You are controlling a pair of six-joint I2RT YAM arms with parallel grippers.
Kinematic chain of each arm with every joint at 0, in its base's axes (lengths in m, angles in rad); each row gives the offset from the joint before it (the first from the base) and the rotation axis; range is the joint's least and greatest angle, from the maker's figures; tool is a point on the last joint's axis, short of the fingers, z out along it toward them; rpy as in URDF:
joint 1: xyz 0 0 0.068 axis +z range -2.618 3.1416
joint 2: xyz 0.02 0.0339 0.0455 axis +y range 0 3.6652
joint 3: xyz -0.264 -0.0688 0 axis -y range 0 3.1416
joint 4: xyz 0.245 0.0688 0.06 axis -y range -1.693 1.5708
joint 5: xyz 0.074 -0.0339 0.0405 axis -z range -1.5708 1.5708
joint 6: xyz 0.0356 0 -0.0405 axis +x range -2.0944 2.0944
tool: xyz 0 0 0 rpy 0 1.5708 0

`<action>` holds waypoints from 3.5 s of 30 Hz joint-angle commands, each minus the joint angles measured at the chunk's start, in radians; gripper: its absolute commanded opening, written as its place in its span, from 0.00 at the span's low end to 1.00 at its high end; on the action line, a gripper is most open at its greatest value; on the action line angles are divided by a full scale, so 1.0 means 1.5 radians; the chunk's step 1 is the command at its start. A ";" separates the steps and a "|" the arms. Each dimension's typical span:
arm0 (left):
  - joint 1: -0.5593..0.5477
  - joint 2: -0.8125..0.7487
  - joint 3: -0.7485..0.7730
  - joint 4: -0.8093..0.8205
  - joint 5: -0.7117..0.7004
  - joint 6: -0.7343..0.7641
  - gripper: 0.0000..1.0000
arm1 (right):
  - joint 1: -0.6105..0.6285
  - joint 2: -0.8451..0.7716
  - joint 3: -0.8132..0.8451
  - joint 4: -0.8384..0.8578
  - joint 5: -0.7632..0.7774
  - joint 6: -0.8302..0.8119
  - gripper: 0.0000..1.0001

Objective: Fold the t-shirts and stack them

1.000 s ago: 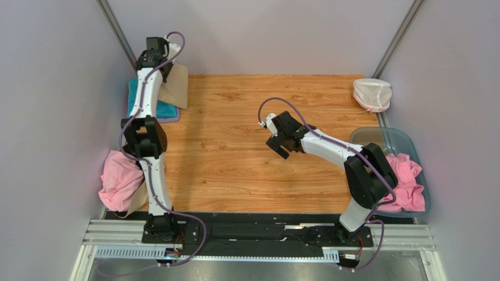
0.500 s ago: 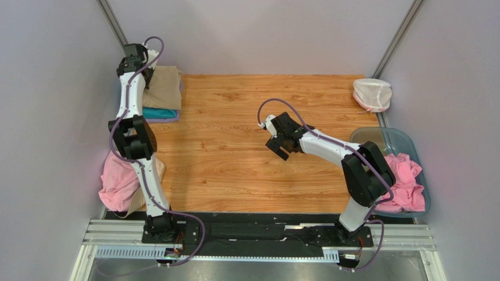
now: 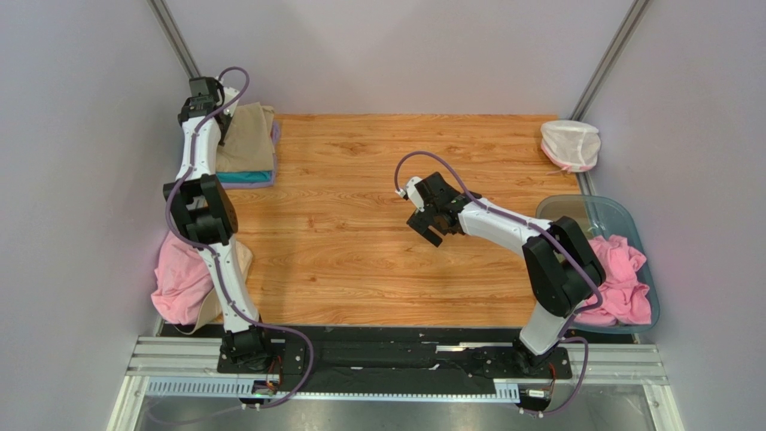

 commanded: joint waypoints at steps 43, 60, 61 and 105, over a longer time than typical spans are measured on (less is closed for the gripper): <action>-0.015 -0.506 -0.438 0.076 0.344 -0.324 0.99 | -0.041 -0.122 0.088 0.041 0.179 0.159 1.00; -0.161 -0.740 -0.693 0.290 0.361 -0.311 0.99 | -0.056 -0.187 0.065 0.043 0.156 0.183 1.00; -0.162 -0.739 -0.696 0.298 0.341 -0.312 0.99 | -0.058 -0.200 0.062 0.042 0.158 0.186 1.00; -0.265 -0.650 -0.698 0.300 0.249 -0.272 0.99 | -0.055 -0.105 0.043 0.063 0.222 0.181 1.00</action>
